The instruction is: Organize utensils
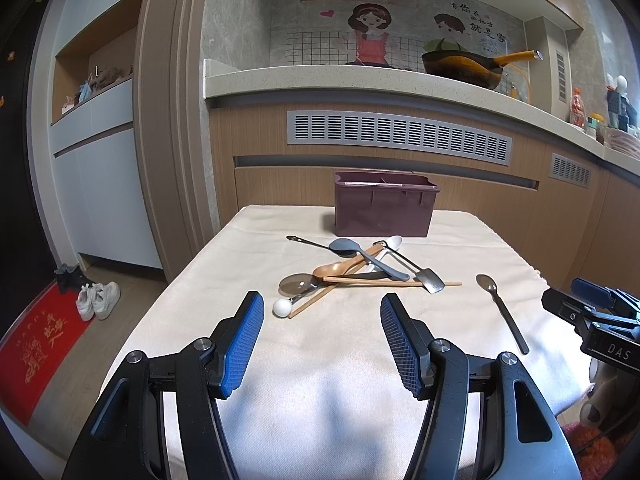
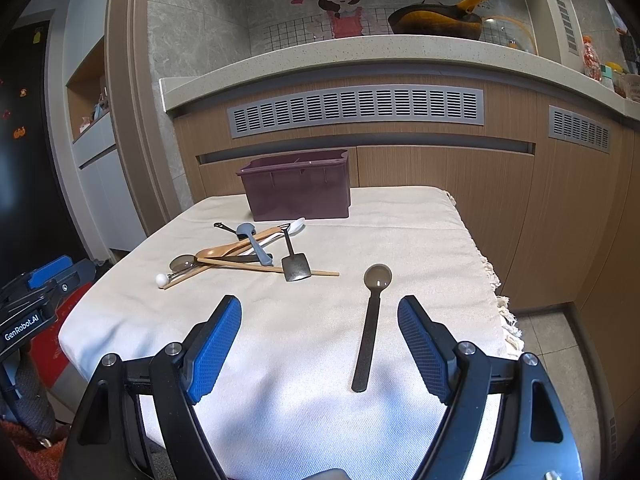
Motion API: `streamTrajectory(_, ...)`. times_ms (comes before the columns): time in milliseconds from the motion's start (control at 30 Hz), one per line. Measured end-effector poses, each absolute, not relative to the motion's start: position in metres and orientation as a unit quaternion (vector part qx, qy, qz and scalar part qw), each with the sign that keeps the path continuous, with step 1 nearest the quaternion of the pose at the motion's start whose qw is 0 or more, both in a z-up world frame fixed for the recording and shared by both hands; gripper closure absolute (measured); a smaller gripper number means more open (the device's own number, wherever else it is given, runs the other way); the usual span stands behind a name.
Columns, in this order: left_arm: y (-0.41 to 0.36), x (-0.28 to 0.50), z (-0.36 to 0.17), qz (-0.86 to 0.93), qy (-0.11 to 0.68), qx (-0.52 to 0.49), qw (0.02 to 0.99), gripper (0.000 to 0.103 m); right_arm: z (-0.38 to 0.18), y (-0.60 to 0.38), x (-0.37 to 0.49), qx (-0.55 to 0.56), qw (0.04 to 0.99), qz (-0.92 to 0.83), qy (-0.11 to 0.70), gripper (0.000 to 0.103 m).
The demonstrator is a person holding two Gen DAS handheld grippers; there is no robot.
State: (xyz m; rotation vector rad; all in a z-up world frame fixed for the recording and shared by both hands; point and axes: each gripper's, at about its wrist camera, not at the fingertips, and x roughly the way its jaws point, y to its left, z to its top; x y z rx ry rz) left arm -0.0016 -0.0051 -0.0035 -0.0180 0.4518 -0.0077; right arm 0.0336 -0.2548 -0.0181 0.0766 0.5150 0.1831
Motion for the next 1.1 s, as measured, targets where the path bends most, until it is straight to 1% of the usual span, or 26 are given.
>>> streamTrajectory(567, -0.004, -0.001, -0.004, -0.004, 0.224, -0.009, 0.974, 0.042, -0.017, -0.255, 0.034, 0.038, 0.962, 0.091, 0.255, 0.025)
streamTrajectory(733, -0.003, 0.004, -0.006, -0.004, 0.235, -0.011, 0.972, 0.042, -0.018, -0.256, 0.037, 0.043, 0.959, 0.101, 0.261, 0.025)
streamTrajectory(800, -0.001, 0.010, -0.006, -0.006, 0.247, -0.013, 0.969, 0.044, -0.019, -0.258, 0.042, 0.047, 0.958, 0.103, 0.265, 0.025)
streamTrajectory(867, 0.002, 0.018, -0.008, -0.012, 0.263, -0.014, 0.965, 0.047, -0.018, -0.261, 0.050, 0.052, 0.956, 0.102, 0.272, 0.025)
streamTrajectory(933, 0.003, 0.026, -0.010, -0.017, 0.277, -0.017, 0.961, 0.050, -0.018, -0.265, 0.060, 0.049, 0.956, 0.091, 0.273, 0.028)
streamTrajectory(1100, 0.011, 0.047, -0.016, -0.026, 0.302, -0.028, 0.953, 0.055, -0.023, -0.271, 0.096, 0.026, 0.953, 0.059, 0.297, 0.031)
